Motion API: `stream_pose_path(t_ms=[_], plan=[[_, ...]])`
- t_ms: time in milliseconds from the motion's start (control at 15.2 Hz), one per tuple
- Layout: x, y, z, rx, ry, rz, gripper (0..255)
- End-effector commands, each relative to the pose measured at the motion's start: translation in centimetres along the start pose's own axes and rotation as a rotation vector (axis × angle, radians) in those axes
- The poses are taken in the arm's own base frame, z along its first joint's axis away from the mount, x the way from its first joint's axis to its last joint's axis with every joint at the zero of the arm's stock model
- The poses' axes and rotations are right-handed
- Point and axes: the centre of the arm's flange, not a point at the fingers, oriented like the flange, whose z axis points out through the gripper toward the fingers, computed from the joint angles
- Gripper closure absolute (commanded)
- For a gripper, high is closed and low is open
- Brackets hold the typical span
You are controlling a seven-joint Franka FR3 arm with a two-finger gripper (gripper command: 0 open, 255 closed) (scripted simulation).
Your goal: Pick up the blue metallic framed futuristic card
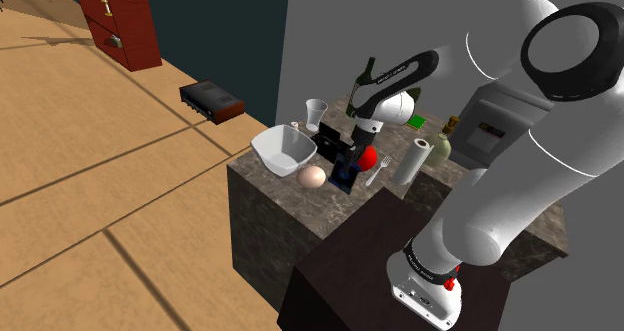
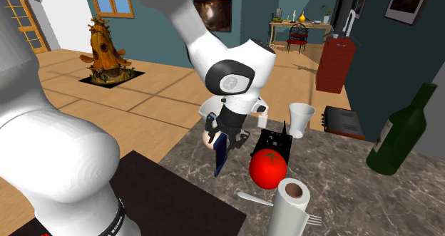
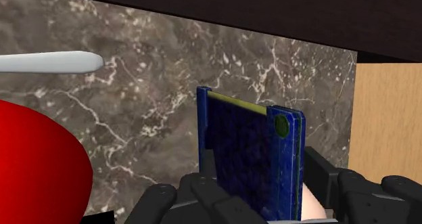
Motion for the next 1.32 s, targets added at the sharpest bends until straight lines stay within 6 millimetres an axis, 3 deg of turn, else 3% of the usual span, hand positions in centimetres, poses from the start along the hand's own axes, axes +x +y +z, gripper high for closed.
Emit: stream_pose_path(t_ms=[0,528,1254], plan=[[0.0,0.0,0.1,0.0,0.0,0.0,255],[0.0,0.0,0.1,0.0,0.0,0.0,255],[-0.3,-1.7,-5.4,0.0,0.0,0.0,255]])
